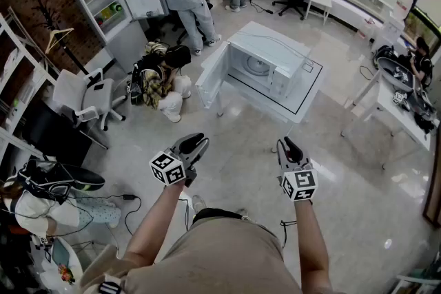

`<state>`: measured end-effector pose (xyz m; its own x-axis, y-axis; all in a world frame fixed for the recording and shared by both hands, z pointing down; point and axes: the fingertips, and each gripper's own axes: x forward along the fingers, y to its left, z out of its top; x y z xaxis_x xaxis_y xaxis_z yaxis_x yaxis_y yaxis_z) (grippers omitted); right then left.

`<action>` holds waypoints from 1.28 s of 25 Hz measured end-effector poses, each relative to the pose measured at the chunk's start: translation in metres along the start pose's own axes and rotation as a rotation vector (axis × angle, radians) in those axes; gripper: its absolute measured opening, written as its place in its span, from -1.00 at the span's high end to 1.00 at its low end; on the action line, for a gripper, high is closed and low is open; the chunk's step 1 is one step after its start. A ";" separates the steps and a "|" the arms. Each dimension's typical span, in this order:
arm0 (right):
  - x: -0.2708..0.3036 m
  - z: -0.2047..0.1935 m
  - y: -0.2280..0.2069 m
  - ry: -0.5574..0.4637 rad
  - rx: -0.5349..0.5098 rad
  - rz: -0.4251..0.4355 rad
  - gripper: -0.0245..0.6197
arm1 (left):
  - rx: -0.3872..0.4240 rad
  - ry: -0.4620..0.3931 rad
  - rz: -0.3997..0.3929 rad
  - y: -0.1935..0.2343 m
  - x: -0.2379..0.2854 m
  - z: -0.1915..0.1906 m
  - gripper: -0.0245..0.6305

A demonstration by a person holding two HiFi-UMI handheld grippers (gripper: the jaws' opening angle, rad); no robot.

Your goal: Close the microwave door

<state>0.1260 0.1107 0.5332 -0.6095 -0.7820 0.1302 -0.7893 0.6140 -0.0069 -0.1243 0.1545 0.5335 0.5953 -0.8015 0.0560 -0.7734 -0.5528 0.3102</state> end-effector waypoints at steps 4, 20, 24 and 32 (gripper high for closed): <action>0.005 -0.001 -0.006 0.004 -0.006 0.008 0.66 | 0.007 0.001 0.005 0.003 0.005 0.002 0.63; 0.017 0.007 -0.004 -0.030 0.047 0.062 0.66 | 0.033 0.023 0.001 0.010 0.026 0.011 0.63; 0.029 0.009 0.003 -0.030 0.047 0.077 0.66 | 0.029 0.027 0.001 0.023 0.027 0.014 0.63; 0.093 0.015 0.023 -0.012 0.045 0.089 0.66 | 0.006 0.045 0.009 0.100 0.034 0.025 0.63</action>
<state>0.0496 0.0503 0.5302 -0.6783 -0.7257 0.1152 -0.7340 0.6762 -0.0625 -0.1871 0.0660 0.5423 0.5974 -0.7956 0.1010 -0.7799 -0.5470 0.3043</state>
